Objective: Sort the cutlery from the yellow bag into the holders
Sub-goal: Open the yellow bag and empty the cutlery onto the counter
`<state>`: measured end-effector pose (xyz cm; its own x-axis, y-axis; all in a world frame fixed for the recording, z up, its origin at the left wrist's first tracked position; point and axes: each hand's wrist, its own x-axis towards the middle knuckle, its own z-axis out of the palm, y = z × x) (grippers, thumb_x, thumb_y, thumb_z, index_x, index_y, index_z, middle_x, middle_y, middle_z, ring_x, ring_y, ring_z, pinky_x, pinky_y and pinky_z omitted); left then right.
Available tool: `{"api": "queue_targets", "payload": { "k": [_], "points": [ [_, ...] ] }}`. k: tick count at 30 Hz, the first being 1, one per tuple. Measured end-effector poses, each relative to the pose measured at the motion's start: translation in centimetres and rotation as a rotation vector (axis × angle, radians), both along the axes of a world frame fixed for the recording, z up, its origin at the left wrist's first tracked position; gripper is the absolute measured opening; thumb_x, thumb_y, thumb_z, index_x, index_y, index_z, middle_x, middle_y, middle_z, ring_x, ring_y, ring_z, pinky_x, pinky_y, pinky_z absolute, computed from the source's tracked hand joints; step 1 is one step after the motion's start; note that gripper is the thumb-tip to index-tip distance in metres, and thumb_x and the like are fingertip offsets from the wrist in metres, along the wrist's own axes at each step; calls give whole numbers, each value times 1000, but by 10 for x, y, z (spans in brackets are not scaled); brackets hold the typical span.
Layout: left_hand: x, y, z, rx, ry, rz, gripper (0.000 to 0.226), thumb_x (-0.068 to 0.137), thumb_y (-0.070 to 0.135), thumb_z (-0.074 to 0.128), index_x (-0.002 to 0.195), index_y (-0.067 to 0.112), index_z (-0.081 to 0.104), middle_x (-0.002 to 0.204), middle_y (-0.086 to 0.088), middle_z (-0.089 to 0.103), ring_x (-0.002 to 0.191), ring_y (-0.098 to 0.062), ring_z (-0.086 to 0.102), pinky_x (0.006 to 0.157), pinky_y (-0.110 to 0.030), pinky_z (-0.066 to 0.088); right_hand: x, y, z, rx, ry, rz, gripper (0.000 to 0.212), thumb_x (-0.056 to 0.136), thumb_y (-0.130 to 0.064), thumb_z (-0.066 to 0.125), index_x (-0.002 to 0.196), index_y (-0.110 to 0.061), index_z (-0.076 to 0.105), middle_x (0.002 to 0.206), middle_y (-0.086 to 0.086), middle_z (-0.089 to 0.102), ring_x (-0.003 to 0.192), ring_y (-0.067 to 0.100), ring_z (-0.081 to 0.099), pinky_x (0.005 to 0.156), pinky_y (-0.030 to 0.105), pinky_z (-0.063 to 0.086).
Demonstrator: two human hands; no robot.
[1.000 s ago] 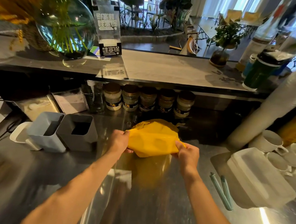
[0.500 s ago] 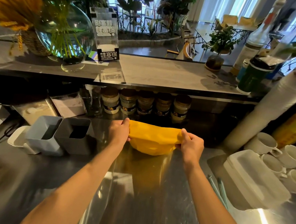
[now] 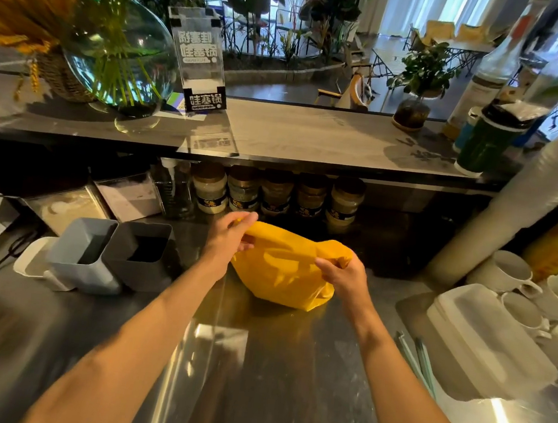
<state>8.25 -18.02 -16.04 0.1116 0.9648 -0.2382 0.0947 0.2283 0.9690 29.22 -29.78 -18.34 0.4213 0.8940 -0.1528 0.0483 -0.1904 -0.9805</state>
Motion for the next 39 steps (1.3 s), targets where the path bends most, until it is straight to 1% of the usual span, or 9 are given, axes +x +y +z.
{"api": "queue_targets", "payload": {
  "k": [3, 11, 14, 17, 20, 23, 29, 34, 39],
  "points": [
    [-5, 2, -12, 34, 105, -98, 60, 88, 33, 73, 142, 21, 49, 129, -3, 57, 105, -20, 62, 75, -30, 54, -5, 6, 2, -22, 2, -62, 5, 93, -22, 70, 98, -21, 68, 97, 0, 68, 103, 26, 65, 85, 38, 58],
    [3, 6, -37, -54, 403, -281, 115, 71, 54, 81, 158, 26, 12, 160, -8, 26, 144, -34, 31, 111, -53, 37, -7, 34, 29, 92, 10, -181, 8, 92, -24, 71, 86, -22, 67, 88, 0, 68, 86, 17, 66, 79, 40, 58],
    [10, 14, -39, -76, 420, -227, 97, 79, 49, 78, 155, 15, 28, 151, -9, 41, 139, -33, 41, 105, -45, 41, -3, 39, 26, 52, 55, -105, 9, 100, -28, 60, 95, -22, 65, 95, 0, 67, 94, 16, 65, 81, 36, 57],
    [10, 25, -44, -35, 246, -225, 48, 85, 45, 72, 121, 15, 60, 117, -2, 66, 118, -28, 61, 86, -33, 49, 1, 48, 23, -54, -10, -142, 35, 103, -36, 53, 97, -4, 67, 92, 14, 64, 92, 20, 60, 88, 49, 54],
    [14, 32, -37, -11, 75, -155, 34, 93, 43, 62, 116, 19, 56, 106, 7, 62, 107, -18, 61, 87, -33, 46, 6, 57, 30, -24, -104, -205, 48, 102, -37, 53, 95, 9, 65, 82, 14, 59, 82, 20, 55, 84, 52, 53],
    [21, 42, -21, 7, 8, -109, 20, 98, 46, 52, 107, 30, 44, 97, 14, 49, 91, -6, 51, 88, -33, 38, 5, 66, 49, 75, -191, -224, 30, 104, -33, 51, 99, -16, 74, 88, -3, 63, 87, 14, 60, 80, 31, 50],
    [25, 69, 15, 190, -100, -88, 11, 99, 48, 51, 102, 37, 51, 104, 9, 60, 96, -10, 58, 89, -35, 48, 14, 81, 71, 359, -66, -306, 13, 97, -31, 64, 100, -27, 76, 101, 6, 65, 89, 8, 61, 76, 25, 53],
    [25, 76, 21, 113, -224, -101, 20, 96, 43, 59, 113, 39, 50, 120, 10, 56, 114, -14, 54, 101, -42, 43, 18, 77, 68, 188, -36, -226, 20, 98, -25, 63, 98, -7, 72, 89, 3, 67, 84, 12, 63, 75, 26, 54],
    [21, 71, 23, 54, -231, -27, 29, 94, 32, 65, 120, 23, 55, 120, -2, 62, 111, -21, 59, 99, -44, 48, 24, 72, 66, 152, -73, -171, 8, 98, -22, 64, 91, -23, 66, 93, 1, 65, 90, 15, 63, 79, 28, 55]
  ]
}}
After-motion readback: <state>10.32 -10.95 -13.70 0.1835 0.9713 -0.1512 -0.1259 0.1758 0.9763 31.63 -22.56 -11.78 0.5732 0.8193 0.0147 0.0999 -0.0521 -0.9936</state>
